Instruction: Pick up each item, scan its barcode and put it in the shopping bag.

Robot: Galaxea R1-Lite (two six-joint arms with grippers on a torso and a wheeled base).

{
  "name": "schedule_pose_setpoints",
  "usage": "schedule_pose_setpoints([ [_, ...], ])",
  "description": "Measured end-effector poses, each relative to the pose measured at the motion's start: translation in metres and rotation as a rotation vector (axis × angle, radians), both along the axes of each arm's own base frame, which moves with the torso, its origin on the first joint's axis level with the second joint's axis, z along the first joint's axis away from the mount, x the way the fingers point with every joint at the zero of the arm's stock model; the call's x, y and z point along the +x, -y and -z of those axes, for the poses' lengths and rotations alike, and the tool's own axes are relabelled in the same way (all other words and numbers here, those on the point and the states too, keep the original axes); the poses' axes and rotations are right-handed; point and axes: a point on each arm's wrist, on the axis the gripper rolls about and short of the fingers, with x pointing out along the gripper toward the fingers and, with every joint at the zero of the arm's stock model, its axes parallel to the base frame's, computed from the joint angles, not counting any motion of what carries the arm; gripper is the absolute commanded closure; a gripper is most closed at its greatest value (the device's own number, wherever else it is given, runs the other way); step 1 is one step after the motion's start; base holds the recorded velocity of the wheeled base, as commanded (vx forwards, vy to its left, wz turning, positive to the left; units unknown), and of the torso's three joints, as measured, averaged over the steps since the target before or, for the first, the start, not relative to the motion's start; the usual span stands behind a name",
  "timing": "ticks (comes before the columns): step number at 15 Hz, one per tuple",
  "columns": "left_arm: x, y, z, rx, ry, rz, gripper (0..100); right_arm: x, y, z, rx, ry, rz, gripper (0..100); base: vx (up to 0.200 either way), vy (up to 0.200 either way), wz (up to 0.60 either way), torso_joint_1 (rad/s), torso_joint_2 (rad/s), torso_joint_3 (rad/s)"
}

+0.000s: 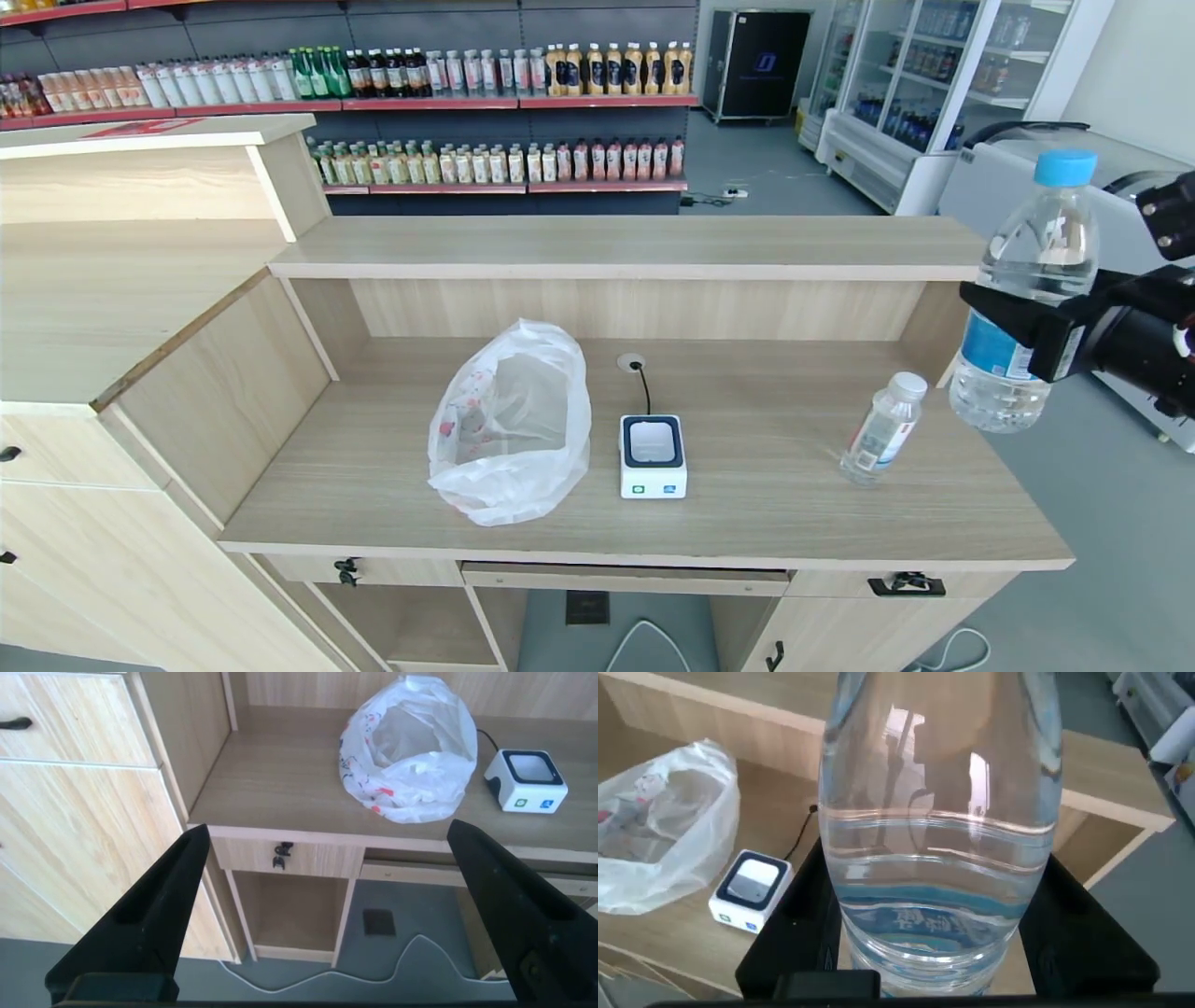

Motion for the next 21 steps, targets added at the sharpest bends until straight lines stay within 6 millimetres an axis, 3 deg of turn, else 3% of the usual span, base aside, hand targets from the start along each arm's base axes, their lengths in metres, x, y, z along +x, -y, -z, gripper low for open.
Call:
schedule_pose_setpoints([
  [4, 0.000, 0.000, 0.000, 0.000, 0.000, 0.000, 0, 0.008, 0.016, 0.019, -0.208, -0.026, 0.075, 100, 0.000, 0.000, 0.00, 0.000, 0.00, 0.000],
  [14, 0.000, 0.000, 0.000, 0.000, 0.000, 0.000, 0, 0.012, 0.026, 0.022, -0.240, -0.011, 0.124, 100, 0.000, 0.000, 0.54, 0.002, 0.00, 0.002],
  [21, 0.000, 0.000, 0.000, 0.000, 0.000, 0.000, 0, 0.037, 0.034, 0.036, -0.307, 0.038, 0.156, 100, 0.000, 0.000, 0.00, 0.000, 0.00, 0.000],
])
